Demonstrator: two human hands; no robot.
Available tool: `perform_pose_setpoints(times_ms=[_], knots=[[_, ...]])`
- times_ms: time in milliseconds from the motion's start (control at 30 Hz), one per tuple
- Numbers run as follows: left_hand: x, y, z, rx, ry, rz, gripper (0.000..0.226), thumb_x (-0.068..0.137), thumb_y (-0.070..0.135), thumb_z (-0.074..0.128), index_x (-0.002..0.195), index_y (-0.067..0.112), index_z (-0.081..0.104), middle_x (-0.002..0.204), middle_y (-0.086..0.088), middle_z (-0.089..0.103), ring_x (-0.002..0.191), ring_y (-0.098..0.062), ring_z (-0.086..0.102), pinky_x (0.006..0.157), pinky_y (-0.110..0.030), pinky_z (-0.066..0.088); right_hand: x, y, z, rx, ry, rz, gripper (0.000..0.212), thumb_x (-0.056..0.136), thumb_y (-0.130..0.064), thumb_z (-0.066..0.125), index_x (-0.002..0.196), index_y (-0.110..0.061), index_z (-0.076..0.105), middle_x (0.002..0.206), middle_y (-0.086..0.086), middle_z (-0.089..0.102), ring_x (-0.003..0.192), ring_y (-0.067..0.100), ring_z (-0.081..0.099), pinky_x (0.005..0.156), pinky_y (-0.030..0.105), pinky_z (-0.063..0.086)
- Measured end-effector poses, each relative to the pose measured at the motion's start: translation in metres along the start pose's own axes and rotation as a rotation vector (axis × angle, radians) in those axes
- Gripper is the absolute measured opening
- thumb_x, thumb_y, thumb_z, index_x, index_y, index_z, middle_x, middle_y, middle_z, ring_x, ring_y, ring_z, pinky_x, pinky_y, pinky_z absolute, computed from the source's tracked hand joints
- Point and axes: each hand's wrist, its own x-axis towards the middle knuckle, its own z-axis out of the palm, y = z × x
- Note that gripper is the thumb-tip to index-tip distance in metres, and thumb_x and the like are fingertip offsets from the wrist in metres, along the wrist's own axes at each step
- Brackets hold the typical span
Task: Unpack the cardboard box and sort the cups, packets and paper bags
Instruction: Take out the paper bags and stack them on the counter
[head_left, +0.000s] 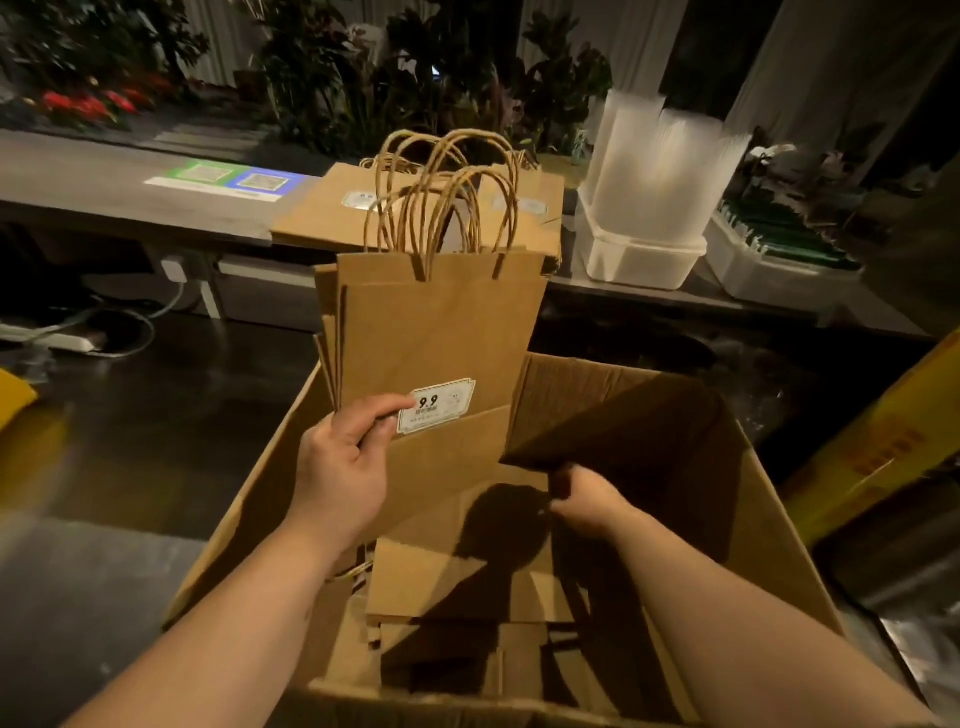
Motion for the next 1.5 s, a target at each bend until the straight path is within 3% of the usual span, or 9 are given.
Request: perform_pose_setpoints(times_ms=[200,433,600,700,900,1000,1300,1400,1500], knots=[[0.001,-0.004,0.004,-0.082,-0.019,-0.037,0.049,0.101,0.003,0.057,0.115,0.05,0.065,0.122,0.004,0.068,0.113,0.005,0.061,0.083,-0.009,0.053,0.018,0.009,0.018,-0.409,-0.143,0.078,0.09,0.094,-0.038,0.068,0.163,-0.03,0.011,0.17,0.011,0.008,0.155,0.035,0.017,0.123,0.056,0.02],[0.003,-0.006,0.004,-0.063,-0.01,-0.029,0.041,0.101,0.002,0.056,0.117,0.039,0.066,0.115,0.02,0.063,0.11,0.011,0.06,0.085,-0.012,0.055,0.015,0.013,0.025,-0.353,-0.158,0.129,0.121,0.08,-0.033,0.084,0.163,-0.026,-0.003,0.171,0.008,-0.007,0.156,0.037,0.006,0.123,0.054,0.021],[-0.001,-0.011,0.008,-0.024,-0.022,0.021,0.042,0.101,0.005,0.057,0.119,0.042,0.067,0.121,0.003,0.069,0.111,-0.005,0.065,0.084,-0.023,0.06,0.017,0.021,0.007,-0.161,-0.011,0.101,0.055,0.095,-0.017,0.066,0.147,-0.015,0.047,0.135,0.009,0.059,0.123,0.025,0.06,0.109,0.044,0.049],[-0.002,-0.013,0.008,-0.007,-0.024,0.016,0.041,0.102,0.007,0.056,0.121,0.041,0.067,0.121,0.007,0.068,0.111,-0.002,0.064,0.084,-0.025,0.06,0.016,0.02,-0.003,-0.078,-0.032,0.052,0.024,0.095,-0.014,0.066,0.119,-0.017,0.063,0.102,0.0,0.063,0.098,0.016,0.065,0.097,0.041,0.057],[-0.005,-0.01,0.005,-0.005,0.018,0.01,0.039,0.101,0.007,0.057,0.115,0.043,0.066,0.119,0.006,0.067,0.109,0.011,0.06,0.078,-0.009,0.054,0.003,0.01,0.029,-0.349,-0.201,0.056,0.064,0.086,-0.048,0.077,0.138,-0.02,0.054,0.137,0.003,0.059,0.126,0.022,0.057,0.105,0.036,0.05],[-0.007,-0.01,0.006,0.007,0.025,0.021,0.039,0.1,0.006,0.057,0.115,0.042,0.065,0.117,0.008,0.065,0.11,0.017,0.057,0.077,-0.005,0.052,0.003,0.008,0.037,-0.466,-0.156,0.036,0.088,0.09,-0.042,0.073,0.161,-0.016,0.026,0.168,0.01,0.02,0.155,0.03,0.02,0.123,0.041,0.027],[-0.008,-0.008,0.002,0.002,-0.017,-0.043,0.047,0.1,0.009,0.058,0.108,0.054,0.064,0.11,0.023,0.062,0.104,0.007,0.062,0.074,-0.009,0.055,-0.026,-0.014,-0.04,0.176,-0.311,-0.069,0.055,0.098,-0.007,0.061,0.142,-0.037,0.049,0.141,0.007,0.052,0.119,0.023,0.061,0.085,0.032,0.059],[-0.005,-0.004,0.0,-0.018,-0.034,-0.074,0.046,0.1,0.011,0.057,0.107,0.056,0.062,0.112,0.029,0.057,0.103,0.003,0.061,0.074,-0.011,0.056,-0.048,-0.027,-0.085,0.302,-0.364,-0.189,0.025,0.101,-0.011,0.055,0.112,-0.021,0.074,0.12,0.008,0.067,0.098,0.018,0.069,0.082,0.03,0.059],[-0.002,-0.001,-0.005,-0.022,-0.011,-0.086,0.046,0.1,0.011,0.058,0.107,0.056,0.062,0.113,0.029,0.058,0.104,0.007,0.061,0.076,-0.015,0.058,-0.064,-0.026,-0.112,0.666,-0.431,-0.282,0.041,0.085,-0.019,0.055,0.117,-0.003,0.073,0.12,0.021,0.07,0.109,0.034,0.069,0.092,0.037,0.057]])
